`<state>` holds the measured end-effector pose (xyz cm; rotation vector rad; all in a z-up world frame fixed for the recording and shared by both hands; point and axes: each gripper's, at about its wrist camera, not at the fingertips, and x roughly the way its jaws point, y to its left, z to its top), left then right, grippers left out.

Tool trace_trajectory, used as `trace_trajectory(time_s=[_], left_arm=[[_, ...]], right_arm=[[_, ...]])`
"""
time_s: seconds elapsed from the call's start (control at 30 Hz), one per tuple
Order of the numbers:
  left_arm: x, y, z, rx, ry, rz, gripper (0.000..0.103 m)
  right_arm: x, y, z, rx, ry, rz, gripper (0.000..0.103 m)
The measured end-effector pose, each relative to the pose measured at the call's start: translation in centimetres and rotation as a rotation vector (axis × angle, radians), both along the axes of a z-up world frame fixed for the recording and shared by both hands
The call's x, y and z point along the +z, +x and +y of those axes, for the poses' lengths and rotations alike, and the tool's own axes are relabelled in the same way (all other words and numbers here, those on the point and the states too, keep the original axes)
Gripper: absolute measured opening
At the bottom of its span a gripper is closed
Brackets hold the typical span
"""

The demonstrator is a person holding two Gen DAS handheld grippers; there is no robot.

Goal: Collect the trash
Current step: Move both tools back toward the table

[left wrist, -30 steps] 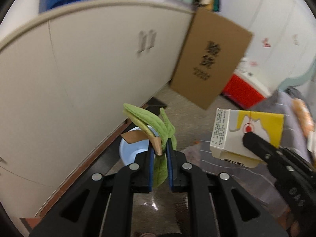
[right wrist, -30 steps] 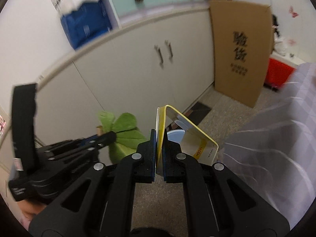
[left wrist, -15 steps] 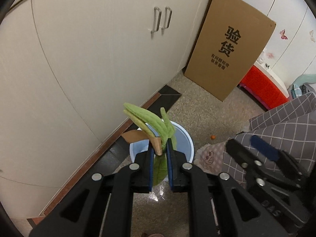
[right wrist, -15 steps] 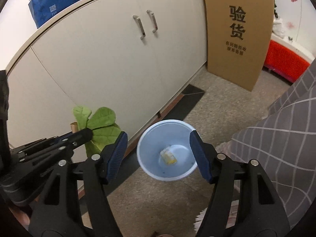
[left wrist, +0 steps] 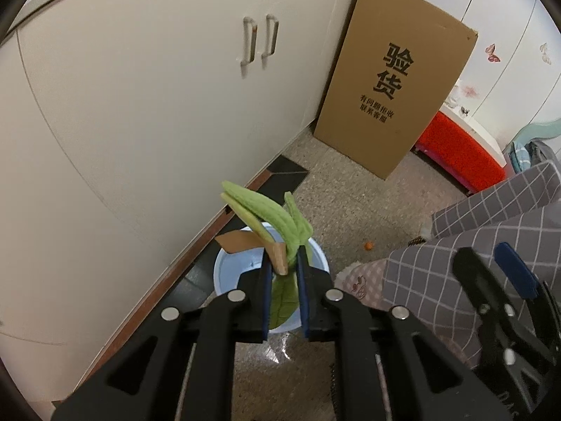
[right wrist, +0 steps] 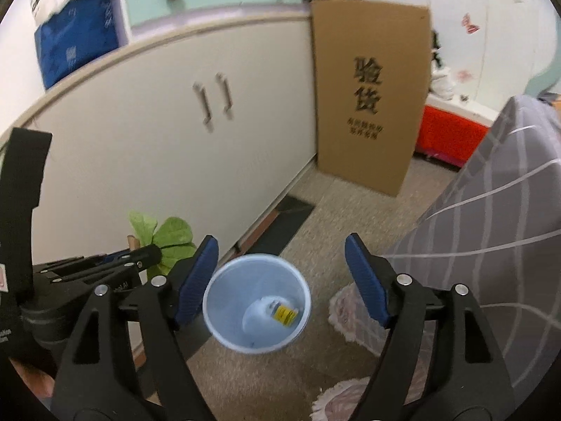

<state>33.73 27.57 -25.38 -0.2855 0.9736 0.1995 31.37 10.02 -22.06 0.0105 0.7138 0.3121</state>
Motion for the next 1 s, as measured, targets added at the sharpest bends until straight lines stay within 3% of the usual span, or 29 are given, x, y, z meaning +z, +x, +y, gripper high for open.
trace_trajectory(time_s=[0.03,0.13,0.33,0.53,0.67,0.83,1.0], left_arm=[[0.2,0.1,0.0,0.000,-0.005,-0.008,0.022],[1.6,-0.1,-0.1,0.016,-0.013,-0.079,0.082],[2.9,-1.5,-0.6,0.021,0.010,-0.085,0.083],[5.2,-5.3,-0.6,0.050,0.002,-0.122,0.083],[8.5,-8.7,-0.6,0.099,-0.002,-0.200,0.083],[13.5,-12.8,-2.3,0.141,0.014,-0.337,0.083],[16.5,-14.2,-6.7,0.052,0.033,-0.381,0.085]], right_arm=[[0.4,-0.2,-0.5,-0.021,0.016,-0.016,0.076],[1.4,-0.4,-1.4,-0.052,0.056,-0.036,0.078],[2.7,-1.3,-2.2,-0.046,0.089,-0.025,0.079],[4.4,-2.8,-2.6,-0.004,0.158,0.007,0.079],[6.6,-4.5,-2.9,0.047,0.220,0.019,0.079],[10.7,-7.6,-4.5,0.070,0.280,-0.038,0.079],[14.0,-11.0,-8.8,0.005,0.283,-0.121,0.082]])
